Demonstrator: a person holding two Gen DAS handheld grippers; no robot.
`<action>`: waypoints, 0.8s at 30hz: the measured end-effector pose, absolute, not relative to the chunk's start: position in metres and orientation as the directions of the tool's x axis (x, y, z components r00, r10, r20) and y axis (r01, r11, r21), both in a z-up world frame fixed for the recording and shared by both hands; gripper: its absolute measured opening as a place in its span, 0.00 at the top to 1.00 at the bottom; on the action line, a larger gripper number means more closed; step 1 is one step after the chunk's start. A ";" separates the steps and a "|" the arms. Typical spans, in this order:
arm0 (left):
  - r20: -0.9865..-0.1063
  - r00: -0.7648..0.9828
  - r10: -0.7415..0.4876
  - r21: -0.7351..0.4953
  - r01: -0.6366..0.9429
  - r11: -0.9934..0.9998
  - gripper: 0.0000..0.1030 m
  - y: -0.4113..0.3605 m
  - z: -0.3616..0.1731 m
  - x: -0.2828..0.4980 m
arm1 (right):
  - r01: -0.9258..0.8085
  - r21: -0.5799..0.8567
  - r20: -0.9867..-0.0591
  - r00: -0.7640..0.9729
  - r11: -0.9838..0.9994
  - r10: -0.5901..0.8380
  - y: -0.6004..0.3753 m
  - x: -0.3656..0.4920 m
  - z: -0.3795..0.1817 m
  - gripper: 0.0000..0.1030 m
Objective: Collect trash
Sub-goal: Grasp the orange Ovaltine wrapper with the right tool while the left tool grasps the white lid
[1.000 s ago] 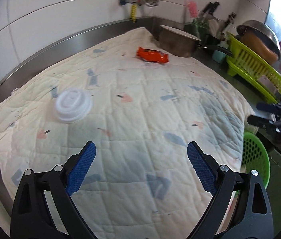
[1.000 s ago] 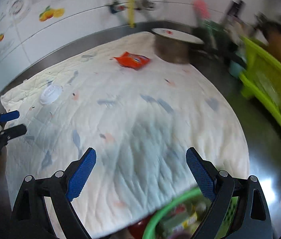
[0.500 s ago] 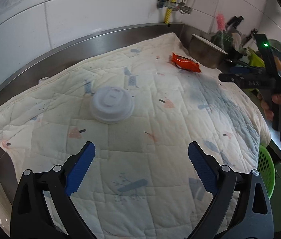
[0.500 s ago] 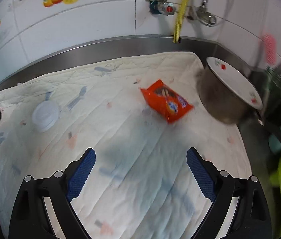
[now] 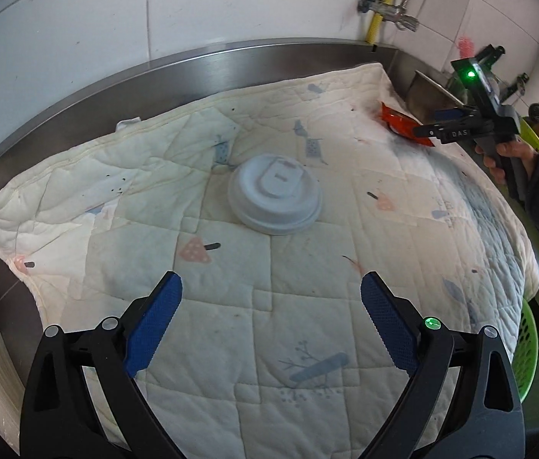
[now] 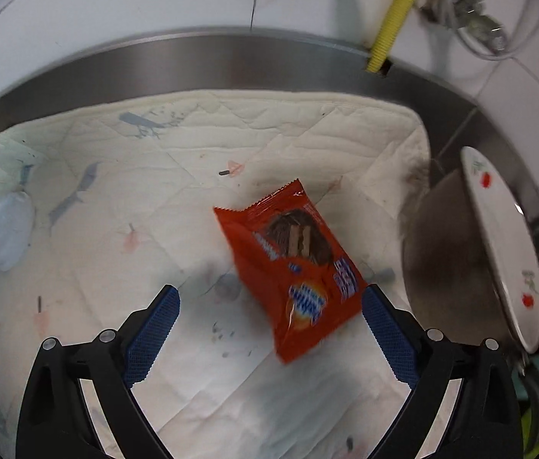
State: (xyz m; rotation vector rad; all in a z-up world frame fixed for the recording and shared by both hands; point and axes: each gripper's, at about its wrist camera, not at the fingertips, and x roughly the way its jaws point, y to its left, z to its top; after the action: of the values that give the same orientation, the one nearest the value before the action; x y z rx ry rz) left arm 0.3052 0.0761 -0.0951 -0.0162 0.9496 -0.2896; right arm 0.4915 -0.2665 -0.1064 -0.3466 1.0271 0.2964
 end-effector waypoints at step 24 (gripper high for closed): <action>-0.796 0.557 -0.236 -0.121 0.234 0.965 0.09 0.072 -0.099 0.337 | -0.405 0.015 -0.924 0.343 0.914 0.167 -0.285 0.532 -0.143 0.21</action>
State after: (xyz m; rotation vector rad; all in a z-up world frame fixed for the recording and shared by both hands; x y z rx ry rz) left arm 0.3367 0.0725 -0.0990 -0.0015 0.9399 -0.2774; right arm 0.5322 -0.2850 -0.1426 -0.2332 1.1650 0.3763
